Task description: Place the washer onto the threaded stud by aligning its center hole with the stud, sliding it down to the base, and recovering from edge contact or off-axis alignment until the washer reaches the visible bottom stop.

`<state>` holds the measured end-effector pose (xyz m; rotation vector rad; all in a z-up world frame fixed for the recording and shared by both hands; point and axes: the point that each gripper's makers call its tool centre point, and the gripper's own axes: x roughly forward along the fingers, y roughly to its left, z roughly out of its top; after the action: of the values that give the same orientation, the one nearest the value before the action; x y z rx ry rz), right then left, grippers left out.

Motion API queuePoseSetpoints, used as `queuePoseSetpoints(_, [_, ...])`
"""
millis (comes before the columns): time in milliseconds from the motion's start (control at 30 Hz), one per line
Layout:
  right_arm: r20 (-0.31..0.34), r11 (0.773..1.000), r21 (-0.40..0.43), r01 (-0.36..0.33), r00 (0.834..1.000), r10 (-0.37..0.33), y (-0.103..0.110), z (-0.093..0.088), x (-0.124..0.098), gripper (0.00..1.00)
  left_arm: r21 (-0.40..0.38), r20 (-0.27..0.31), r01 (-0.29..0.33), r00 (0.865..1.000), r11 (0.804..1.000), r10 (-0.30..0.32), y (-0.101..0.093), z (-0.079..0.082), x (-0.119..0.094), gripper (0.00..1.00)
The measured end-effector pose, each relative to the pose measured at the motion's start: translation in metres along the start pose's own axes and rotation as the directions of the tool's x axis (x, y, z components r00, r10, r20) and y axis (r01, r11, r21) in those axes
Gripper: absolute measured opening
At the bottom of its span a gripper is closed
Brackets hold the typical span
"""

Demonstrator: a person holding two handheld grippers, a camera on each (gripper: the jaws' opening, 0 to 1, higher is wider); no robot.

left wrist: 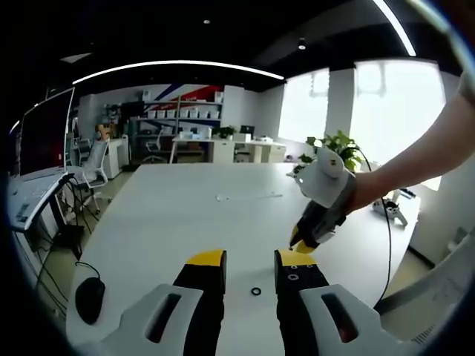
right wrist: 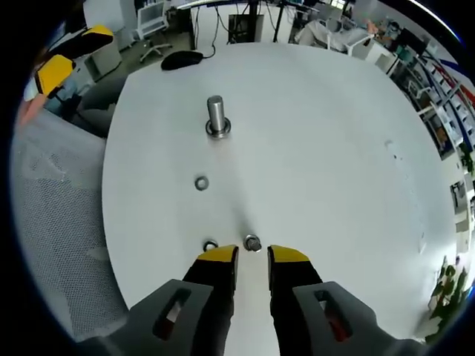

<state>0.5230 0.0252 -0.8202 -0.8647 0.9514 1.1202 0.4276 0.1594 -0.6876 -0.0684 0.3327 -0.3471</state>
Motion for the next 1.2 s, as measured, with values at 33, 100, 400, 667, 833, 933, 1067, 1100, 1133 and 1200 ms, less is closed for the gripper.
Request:
queuePoseSetpoints(33, [0.001, 1.0, 0.0, 0.0, 1.0, 0.0, 0.0, 0.0, 0.0, 0.18, -0.002, 0.0, 0.0, 1.0, 1.0, 0.0, 0.0, 0.0, 0.0, 0.24])
queuePoseSetpoints(100, [0.005, 1.0, 0.007, 0.003, 1.0, -0.003, 0.0, -0.002, 0.0, 0.18, -0.002, 0.004, -0.004, 1.0, 1.0, 0.004, 0.001, 0.001, 0.0, 0.24])
queuePoseSetpoints(400, [0.06, 0.995, 0.1, 0.001, 0.998, -0.007, 0.007, -0.005, -0.007, 0.18, 0.001, 0.016, -0.006, 1.0, 1.0, 0.006, 0.001, 0.003, 0.001, 0.24])
queuePoseSetpoints(667, [0.108, 0.99, 0.144, -0.001, 0.994, -0.015, 0.022, -0.005, -0.02, 0.18, 0.033, 0.023, -0.004, 1.0, 0.999, 0.003, -0.002, 0.004, 0.001, 0.24])
queuePoseSetpoints(833, [0.132, 0.987, 0.162, 0.002, 0.991, -0.024, 0.028, -0.005, -0.026, 0.18, 0.042, 0.036, -0.002, 0.999, 0.999, 0.0, -0.002, 0.005, 0.001, 0.24])
queuePoseSetpoints(933, [0.139, 0.984, 0.177, -0.001, 0.99, -0.024, 0.031, -0.007, -0.027, 0.18, 0.061, 0.055, -0.008, 0.998, 0.998, 0.005, -0.002, 0.01, -0.001, 0.25])
queuePoseSetpoints(1067, [0.152, 0.981, 0.191, -0.004, 0.988, -0.025, 0.032, -0.006, -0.03, 0.18, 0.069, 0.068, -0.008, 0.998, 0.998, 0.003, -0.003, 0.013, -0.002, 0.25])
queuePoseSetpoints(1100, [0.154, 0.981, 0.194, -0.005, 0.988, -0.026, 0.032, -0.006, -0.031, 0.18, 0.072, 0.069, -0.01, 0.998, 0.997, 0.005, -0.002, 0.013, -0.002, 0.25])
queuePoseSetpoints(1133, [0.156, 0.98, 0.197, -0.006, 0.987, -0.026, 0.032, -0.005, -0.031, 0.18, 0.071, 0.072, -0.011, 0.997, 0.997, 0.006, -0.002, 0.014, -0.002, 0.25])
queuePoseSetpoints(1200, [0.157, 0.98, 0.2, -0.005, 0.987, -0.027, 0.031, -0.006, -0.031, 0.18, 0.068, 0.08, -0.01, 0.997, 0.998, 0.004, -0.001, 0.015, -0.003, 0.25])
